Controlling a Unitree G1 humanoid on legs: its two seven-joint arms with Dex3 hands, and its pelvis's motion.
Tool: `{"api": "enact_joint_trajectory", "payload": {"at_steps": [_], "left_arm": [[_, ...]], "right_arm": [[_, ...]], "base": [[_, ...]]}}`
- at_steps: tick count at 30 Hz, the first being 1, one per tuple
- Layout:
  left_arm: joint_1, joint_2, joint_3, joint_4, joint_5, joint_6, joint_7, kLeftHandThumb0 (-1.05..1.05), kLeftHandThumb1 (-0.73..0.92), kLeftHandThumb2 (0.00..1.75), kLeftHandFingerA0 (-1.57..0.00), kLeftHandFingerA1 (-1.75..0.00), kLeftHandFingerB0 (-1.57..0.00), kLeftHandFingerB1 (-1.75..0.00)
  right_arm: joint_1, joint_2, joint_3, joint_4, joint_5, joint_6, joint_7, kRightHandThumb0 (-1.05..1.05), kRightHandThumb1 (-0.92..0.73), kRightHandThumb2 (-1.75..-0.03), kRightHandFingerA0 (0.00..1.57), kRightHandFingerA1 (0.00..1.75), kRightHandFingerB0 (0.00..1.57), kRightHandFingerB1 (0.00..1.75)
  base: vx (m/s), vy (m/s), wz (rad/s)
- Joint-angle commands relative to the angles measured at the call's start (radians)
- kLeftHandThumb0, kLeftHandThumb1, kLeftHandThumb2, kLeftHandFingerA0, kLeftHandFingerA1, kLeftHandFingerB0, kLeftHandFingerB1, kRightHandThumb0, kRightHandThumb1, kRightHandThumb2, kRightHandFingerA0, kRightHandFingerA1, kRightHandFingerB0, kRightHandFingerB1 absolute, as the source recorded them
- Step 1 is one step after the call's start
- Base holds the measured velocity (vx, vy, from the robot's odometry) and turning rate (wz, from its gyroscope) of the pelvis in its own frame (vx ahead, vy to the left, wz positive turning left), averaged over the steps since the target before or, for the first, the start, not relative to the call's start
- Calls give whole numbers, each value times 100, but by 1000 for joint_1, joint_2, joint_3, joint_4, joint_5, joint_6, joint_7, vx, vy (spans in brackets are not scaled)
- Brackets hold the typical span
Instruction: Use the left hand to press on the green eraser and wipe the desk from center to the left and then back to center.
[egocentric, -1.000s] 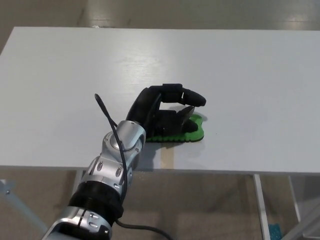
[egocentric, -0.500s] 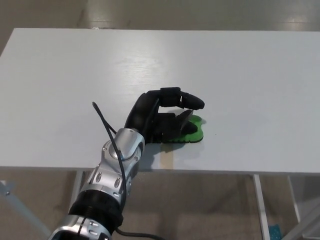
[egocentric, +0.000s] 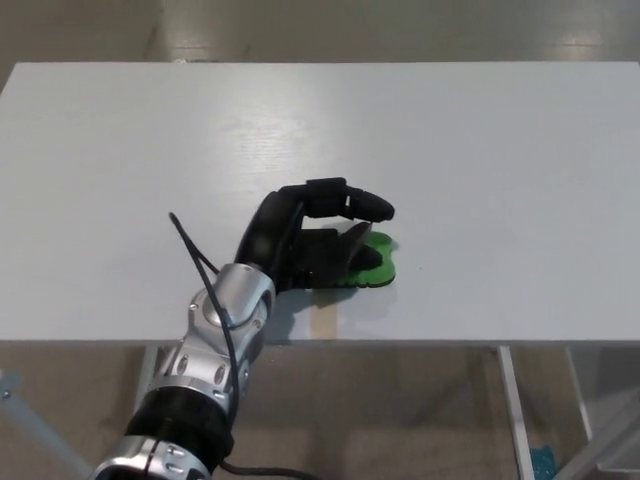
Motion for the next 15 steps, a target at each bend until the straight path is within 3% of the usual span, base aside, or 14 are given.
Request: {"api": "enact_joint_trajectory", "payload": {"at_steps": [1, 6, 10, 15], "left_arm": [[42, 77, 41, 61, -3, 34, -10, -18, 87, 65, -106, -61, -94, -81], [45, 128, 77, 84, -17, 15, -21, -18, 85, 67, -107, -59, -96, -79], [38, 232, 150, 143, -53, -10, -48, -18, 85, 67, -108, -58, -95, -78], [29, 270, 177, 173, -59, -11, -45, -17, 85, 67, -108, -57, -96, -79]], "right_arm": [[2, -1, 2, 19, -7, -12, -9, -40, -73, -62, 69, 53, 64, 42], [2, -2, -3, 23, 2, -5, -1, -40, -73, -62, 69, 53, 64, 42], [3, -4, -4, 24, -1, 6, -7, -40, -73, -62, 69, 54, 65, 42], [-2, -3, -1, 27, -6, 21, -13, -40, -73, -62, 69, 54, 65, 42]], "base": [[0, 0, 0], [0, 0, 0], [0, 0, 0], [0, 0, 0]]}}
